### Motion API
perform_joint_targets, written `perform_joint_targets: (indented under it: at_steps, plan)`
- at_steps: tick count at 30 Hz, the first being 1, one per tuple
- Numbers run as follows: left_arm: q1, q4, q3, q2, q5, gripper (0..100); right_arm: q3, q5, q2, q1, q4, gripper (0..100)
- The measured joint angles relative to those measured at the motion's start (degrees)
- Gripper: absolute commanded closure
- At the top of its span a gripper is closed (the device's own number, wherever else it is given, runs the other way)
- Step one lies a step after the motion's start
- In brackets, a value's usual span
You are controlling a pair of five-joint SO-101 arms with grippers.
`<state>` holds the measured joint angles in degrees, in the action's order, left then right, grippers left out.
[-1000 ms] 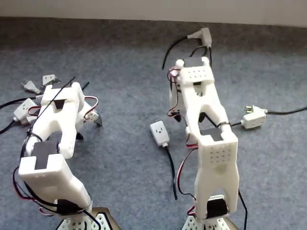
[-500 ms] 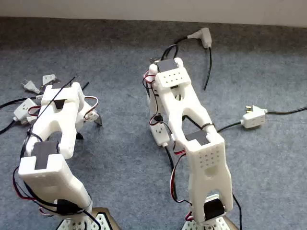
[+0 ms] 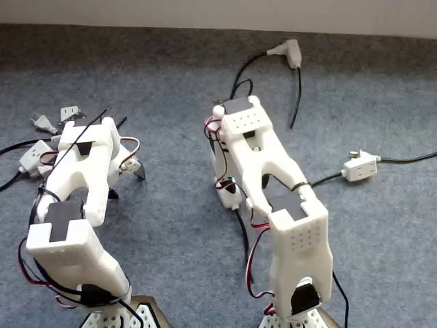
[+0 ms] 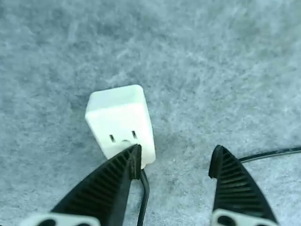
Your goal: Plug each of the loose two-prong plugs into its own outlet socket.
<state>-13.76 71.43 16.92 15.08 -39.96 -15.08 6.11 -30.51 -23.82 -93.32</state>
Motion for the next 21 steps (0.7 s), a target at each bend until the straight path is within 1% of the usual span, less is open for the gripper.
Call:
perform_joint_targets:
  at_steps: [5, 9, 12, 15, 18, 21]
  plan:
    - [0.0, 0.0, 0.0, 0.0, 0.0, 71, 5.27, 0.0, 2.02, 0.18, 4.66, 75.3]
    - [0.0, 0.0, 0.0, 0.0, 0.0, 71, 7.03, 0.0, 2.81, 0.88, 5.89, 75.3]
    - [0.0, 0.0, 0.0, 0.0, 0.0, 71, 8.44, 0.0, 3.34, 2.73, 6.33, 75.3]
    - [0.0, 0.0, 0.0, 0.0, 0.0, 71, 11.87, 0.09, 2.11, 5.8, 8.35, 75.3]
    - [0.0, 0.0, 0.0, 0.0, 0.0, 71, 14.07, 0.09, 2.02, 7.3, 10.46, 75.3]
    - [0.0, 0.0, 0.0, 0.0, 0.0, 71, 14.24, -1.76, 2.02, 8.09, 10.37, 75.3]
